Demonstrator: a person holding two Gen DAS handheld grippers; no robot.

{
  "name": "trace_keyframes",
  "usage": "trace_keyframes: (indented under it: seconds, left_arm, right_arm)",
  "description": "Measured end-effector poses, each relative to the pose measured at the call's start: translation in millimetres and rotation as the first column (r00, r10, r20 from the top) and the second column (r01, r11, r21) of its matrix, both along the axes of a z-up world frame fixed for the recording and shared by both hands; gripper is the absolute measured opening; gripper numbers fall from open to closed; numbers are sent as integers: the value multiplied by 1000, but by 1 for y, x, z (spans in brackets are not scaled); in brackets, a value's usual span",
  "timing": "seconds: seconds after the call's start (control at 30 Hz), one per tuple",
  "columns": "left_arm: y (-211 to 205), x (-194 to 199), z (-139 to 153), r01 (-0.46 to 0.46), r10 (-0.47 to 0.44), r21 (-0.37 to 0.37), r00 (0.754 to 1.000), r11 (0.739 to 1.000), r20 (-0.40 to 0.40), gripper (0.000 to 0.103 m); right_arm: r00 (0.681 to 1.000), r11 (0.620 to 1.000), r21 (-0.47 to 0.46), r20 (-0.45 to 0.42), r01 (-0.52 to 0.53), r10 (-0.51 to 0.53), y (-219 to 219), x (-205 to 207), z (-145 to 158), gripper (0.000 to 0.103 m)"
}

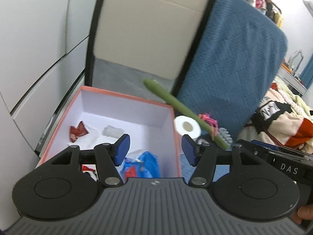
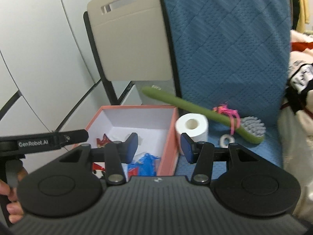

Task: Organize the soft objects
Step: 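Withdraw both open tools from the box back over the chair seat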

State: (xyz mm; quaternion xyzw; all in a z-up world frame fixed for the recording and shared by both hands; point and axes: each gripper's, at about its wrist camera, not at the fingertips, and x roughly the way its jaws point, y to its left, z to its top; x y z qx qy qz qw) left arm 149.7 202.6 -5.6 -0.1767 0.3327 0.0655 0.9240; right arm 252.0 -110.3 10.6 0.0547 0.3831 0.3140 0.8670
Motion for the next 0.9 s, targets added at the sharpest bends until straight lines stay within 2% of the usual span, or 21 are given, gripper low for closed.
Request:
trace_keyframes:
  seconds: [0.37, 0.5, 0.67, 0.9]
  left_arm:
    - [-71, -14, 9, 56, -57, 38, 998, 998, 39, 64]
    - [-98, -19, 1, 75, -77, 28, 996, 997, 43, 64]
    - [-132, -22, -16, 115, -116, 54, 993, 992, 29, 64]
    - [-164, -24, -39, 148, -151, 46, 988, 988, 46, 64]
  right_arm:
    - [998, 998, 33, 44, 47, -49, -68, -18, 2, 51]
    - [997, 998, 28, 56, 56, -58, -90, -27, -3, 51]
    - [994, 996, 19, 70, 83, -84, -118, -36, -12, 51]
    - [988, 992, 28, 91, 125, -127, -146, -45, -37, 51]
